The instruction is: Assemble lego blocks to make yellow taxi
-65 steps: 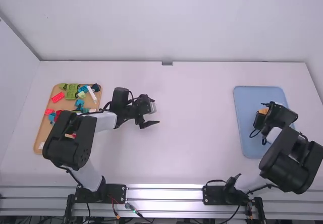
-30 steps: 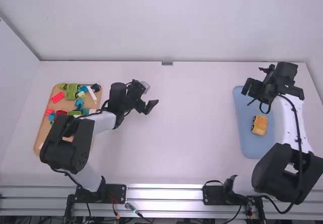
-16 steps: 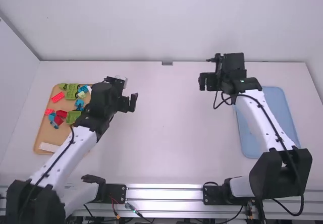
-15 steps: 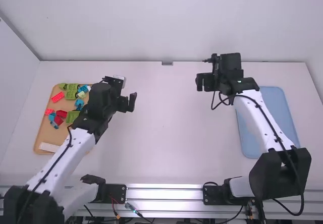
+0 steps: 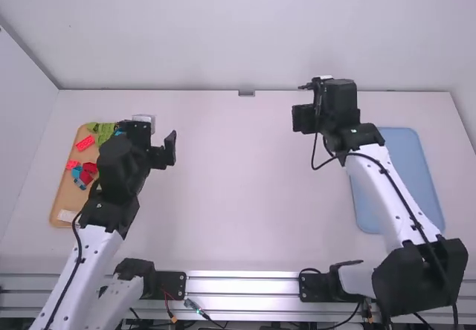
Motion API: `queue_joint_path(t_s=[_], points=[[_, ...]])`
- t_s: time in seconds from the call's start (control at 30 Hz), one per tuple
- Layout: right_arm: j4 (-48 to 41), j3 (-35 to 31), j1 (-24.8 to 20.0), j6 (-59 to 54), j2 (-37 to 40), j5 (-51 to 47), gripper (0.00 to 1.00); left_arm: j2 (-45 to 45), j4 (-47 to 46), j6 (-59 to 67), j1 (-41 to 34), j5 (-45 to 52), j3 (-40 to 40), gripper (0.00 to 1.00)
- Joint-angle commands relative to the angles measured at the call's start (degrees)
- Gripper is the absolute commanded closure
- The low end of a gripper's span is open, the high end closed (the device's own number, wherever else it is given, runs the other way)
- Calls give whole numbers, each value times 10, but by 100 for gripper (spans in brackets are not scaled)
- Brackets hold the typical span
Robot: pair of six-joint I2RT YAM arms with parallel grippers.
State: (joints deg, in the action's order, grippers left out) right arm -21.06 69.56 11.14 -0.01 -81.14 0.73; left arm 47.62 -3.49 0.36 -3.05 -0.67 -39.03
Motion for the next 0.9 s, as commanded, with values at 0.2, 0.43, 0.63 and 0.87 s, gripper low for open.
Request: queue_joint_path(t_s=[0.2,0.43,0.63,0.87], points=[[66,-78,-72,0,84,-7,25,-93,35,-4,30,7,87,27],[141,-153,-111,0,159,-7,38,-181,35,-4,30,7,174,43],[211,-228,-111,0,234,-7,51,-261,35,-4,30,7,254,57],[211,-319,-111,0,325,-7,67,-343,35,-4,30,7,337,71]])
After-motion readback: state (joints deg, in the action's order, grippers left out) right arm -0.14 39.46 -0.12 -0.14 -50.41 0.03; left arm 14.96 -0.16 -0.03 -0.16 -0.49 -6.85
